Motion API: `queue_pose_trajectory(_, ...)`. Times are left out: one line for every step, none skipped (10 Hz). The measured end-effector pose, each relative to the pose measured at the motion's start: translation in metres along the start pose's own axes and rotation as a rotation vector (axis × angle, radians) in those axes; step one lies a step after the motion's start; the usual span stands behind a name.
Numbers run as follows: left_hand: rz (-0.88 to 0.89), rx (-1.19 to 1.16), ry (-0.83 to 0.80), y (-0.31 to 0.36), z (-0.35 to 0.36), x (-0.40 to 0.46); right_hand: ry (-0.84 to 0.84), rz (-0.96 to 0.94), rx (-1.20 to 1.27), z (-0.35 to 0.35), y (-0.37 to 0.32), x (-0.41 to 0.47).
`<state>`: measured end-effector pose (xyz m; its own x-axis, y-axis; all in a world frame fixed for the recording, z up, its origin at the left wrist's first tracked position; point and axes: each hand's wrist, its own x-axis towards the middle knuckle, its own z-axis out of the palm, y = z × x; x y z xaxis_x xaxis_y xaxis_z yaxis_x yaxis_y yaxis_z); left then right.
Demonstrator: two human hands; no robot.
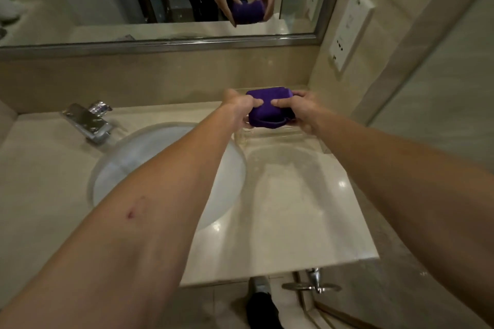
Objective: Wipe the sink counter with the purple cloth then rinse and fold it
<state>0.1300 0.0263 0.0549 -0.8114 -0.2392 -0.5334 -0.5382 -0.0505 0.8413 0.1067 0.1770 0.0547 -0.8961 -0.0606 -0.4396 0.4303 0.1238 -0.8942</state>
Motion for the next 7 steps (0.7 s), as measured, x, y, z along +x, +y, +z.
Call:
queue_pose_trajectory(-0.022,-0.007,0.043,-0.001,0.011,0.053,0.002,0.024,-0.032,0.003,0.002,0.055)
queue_pose_trajectory(-0.054,-0.011,0.052,-0.006,0.024,0.101,0.023,0.029,-0.070,0.005,0.010,0.105)
queue_pose_trajectory(-0.078,0.022,0.081,-0.002,0.031,0.126,0.027,0.062,-0.117,0.006,0.010,0.137)
queue_pose_trajectory(-0.095,0.048,0.088,-0.005,0.037,0.139,0.023,0.114,-0.157,0.003,0.014,0.154)
queue_pose_trajectory(-0.061,0.085,0.123,-0.009,0.039,0.151,0.052,0.136,-0.181,0.005,0.019,0.165)
queue_pose_trajectory(-0.082,0.188,0.133,-0.009,0.035,0.152,0.091,0.152,-0.365,0.010,0.022,0.171)
queue_pose_trajectory(-0.050,0.288,0.196,-0.006,0.038,0.143,0.170,0.136,-0.413,0.013,0.018,0.172)
